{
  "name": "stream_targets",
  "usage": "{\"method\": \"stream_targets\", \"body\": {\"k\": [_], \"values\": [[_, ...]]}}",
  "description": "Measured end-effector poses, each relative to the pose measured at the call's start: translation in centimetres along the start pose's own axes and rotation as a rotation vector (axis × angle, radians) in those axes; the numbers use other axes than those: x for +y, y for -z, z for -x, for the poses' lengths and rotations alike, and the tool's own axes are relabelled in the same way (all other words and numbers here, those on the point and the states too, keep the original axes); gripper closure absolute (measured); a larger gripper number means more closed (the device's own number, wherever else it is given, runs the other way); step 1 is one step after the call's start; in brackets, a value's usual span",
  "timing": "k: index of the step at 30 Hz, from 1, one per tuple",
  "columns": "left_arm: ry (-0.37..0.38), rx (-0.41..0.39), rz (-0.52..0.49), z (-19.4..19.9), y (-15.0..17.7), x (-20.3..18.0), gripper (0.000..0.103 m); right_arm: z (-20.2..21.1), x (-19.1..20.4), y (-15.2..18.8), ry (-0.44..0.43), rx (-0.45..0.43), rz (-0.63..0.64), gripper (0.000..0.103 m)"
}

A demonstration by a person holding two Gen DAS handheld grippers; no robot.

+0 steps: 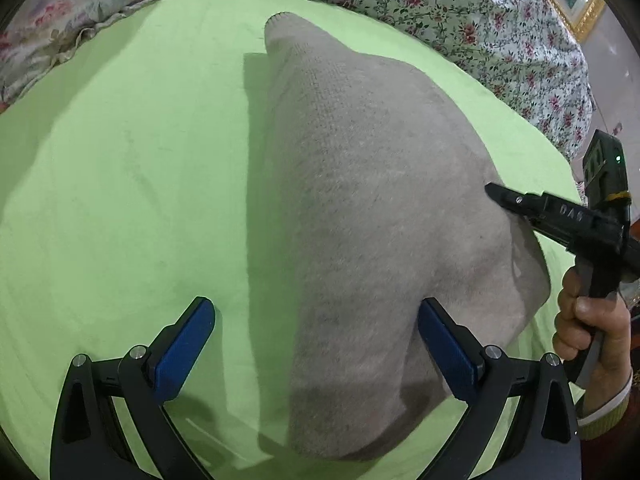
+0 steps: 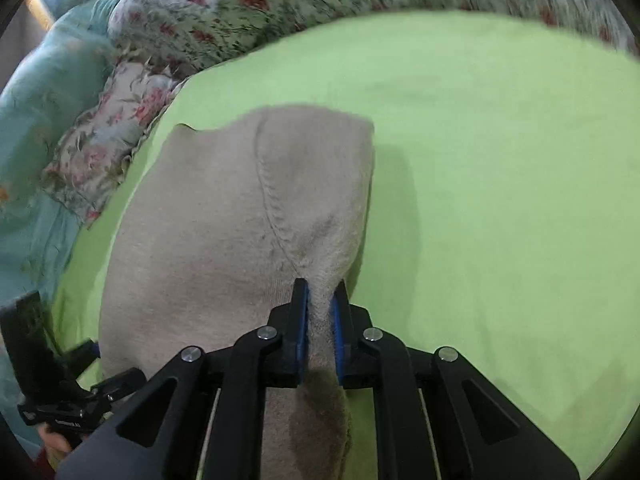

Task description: Fold small clothes

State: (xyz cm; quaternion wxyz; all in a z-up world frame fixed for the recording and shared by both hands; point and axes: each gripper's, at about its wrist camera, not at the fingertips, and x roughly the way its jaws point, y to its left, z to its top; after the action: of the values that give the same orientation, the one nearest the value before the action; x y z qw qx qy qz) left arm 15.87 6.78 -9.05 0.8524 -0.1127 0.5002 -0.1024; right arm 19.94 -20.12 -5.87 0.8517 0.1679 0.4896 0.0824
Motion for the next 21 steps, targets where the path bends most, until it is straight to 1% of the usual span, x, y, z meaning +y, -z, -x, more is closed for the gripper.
{"method": "stream_targets", "body": {"k": [2, 3, 6, 7, 9, 11, 13, 14, 15, 17, 19, 21], "values": [[-0.017, -0.002, -0.012, 0.4, 0.1, 0.1, 0.001, 0.8, -0.1, 0.1, -0.012, -0.016, -0.030, 0.080], [-0.021, -0.005, -0.017, 0.7, 0.1, 0.2, 0.001, 1.6, 0.0, 0.3, 0.001, -0.030, -0.033, 0.076], [-0.034, -0.022, -0.012, 1.8, 0.2, 0.7, 0.001, 4.3, 0.9, 1.2, 0.009, -0.099, -0.017, 0.076], [-0.034, -0.030, -0.007, 2.1, 0.1, 1.0, 0.001, 5.3, 1.5, 1.6, 0.000, -0.129, -0.007, 0.076], [-0.043, -0.036, 0.001, 2.3, 0.1, 1.4, 0.001, 6.4, 2.3, 2.7, -0.027, -0.157, 0.018, 0.076], [-0.035, -0.022, 0.020, 2.0, 0.4, 2.1, 0.001, 5.8, 2.7, 3.8, -0.032, -0.126, 0.040, 0.076], [-0.024, -0.010, 0.032, 1.6, 1.0, 2.6, 0.001, 3.8, 2.7, 5.6, 0.033, -0.064, 0.060, 0.076], [-0.029, -0.013, 0.021, 1.5, 1.3, 2.6, 0.000, 2.9, 2.4, 6.2, 0.059, -0.039, 0.066, 0.077], [-0.034, -0.017, 0.010, 1.6, 1.5, 2.5, 0.000, 2.3, 2.1, 6.8, 0.079, -0.033, 0.069, 0.077], [-0.054, -0.021, -0.009, 1.8, 1.9, 2.2, 0.000, 2.7, 1.8, 7.0, 0.081, -0.056, 0.056, 0.077], [-0.058, -0.020, -0.009, 2.0, 2.2, 2.4, 0.000, 3.8, 2.3, 7.0, 0.086, -0.075, 0.052, 0.077], [-0.057, -0.020, -0.005, 2.1, 2.4, 2.7, 0.000, 5.3, 3.5, 7.5, 0.078, -0.112, 0.087, 0.077]]}}
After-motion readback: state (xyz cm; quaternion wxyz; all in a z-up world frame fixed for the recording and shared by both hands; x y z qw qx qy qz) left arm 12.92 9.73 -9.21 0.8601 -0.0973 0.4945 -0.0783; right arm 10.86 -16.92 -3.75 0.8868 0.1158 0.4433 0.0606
